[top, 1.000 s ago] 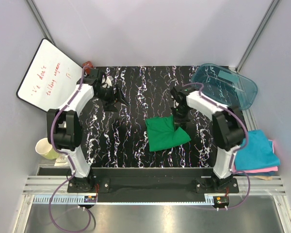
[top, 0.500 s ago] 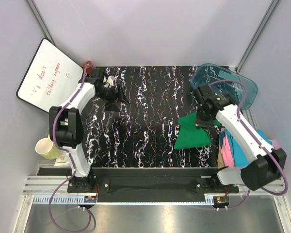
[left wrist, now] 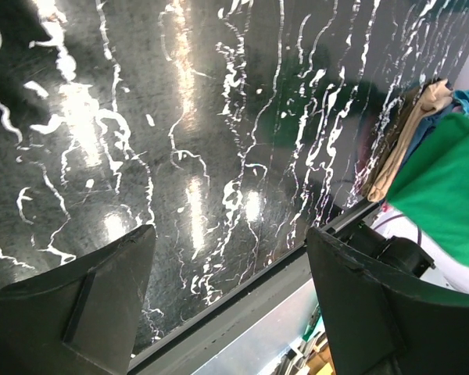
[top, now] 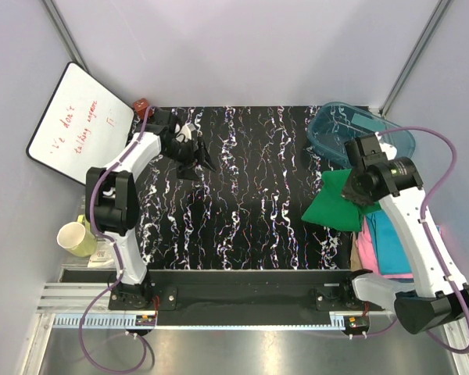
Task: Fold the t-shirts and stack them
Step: Put the neatly folded tshirt into the corner of the board with the right arm
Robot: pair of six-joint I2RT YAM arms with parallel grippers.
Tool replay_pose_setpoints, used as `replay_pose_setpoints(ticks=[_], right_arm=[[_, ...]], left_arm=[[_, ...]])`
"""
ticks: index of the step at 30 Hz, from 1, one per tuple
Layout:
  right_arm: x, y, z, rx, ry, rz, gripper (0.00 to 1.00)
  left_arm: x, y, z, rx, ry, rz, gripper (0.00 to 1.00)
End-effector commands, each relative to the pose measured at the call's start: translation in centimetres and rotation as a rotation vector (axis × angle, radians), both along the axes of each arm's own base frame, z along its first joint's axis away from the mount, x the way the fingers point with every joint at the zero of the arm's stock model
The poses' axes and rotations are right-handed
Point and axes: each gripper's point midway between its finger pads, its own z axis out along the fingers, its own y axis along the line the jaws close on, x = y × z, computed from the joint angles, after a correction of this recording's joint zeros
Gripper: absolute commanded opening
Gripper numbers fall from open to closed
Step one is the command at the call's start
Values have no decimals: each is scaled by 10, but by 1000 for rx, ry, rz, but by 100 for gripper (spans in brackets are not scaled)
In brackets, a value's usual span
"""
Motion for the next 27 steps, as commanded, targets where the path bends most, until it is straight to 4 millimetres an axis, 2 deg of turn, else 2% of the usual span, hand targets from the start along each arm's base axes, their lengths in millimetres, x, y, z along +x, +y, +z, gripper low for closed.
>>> replay_pose_setpoints(ticks=[1,5,10,14,17,21,27], right_arm=[[-36,-37,11,-119,92,-68,0],[-31,-54,11,-151,112,-122,0],[-33,-61,2,-81,91,-218,0],[-25,-49,-12,24,72,-214,0],[-6,-34,-16,93,51,-151,0],[29,-17,-12,146,20,-20,0],[64,10,-15,238,29,154,0]], left_arm=[[10,-10,21,-52,-61,-33,82],[10,-10,21,-54,-60,-35,83],[6,-9,21,-47,-57,-38,84],[5,-9,20,-45,-56,-37,84],[5,-8,20,-45,-56,-37,84],[6,-8,19,-42,-51,-37,85],[4,-6,18,-25,-49,-39,85]])
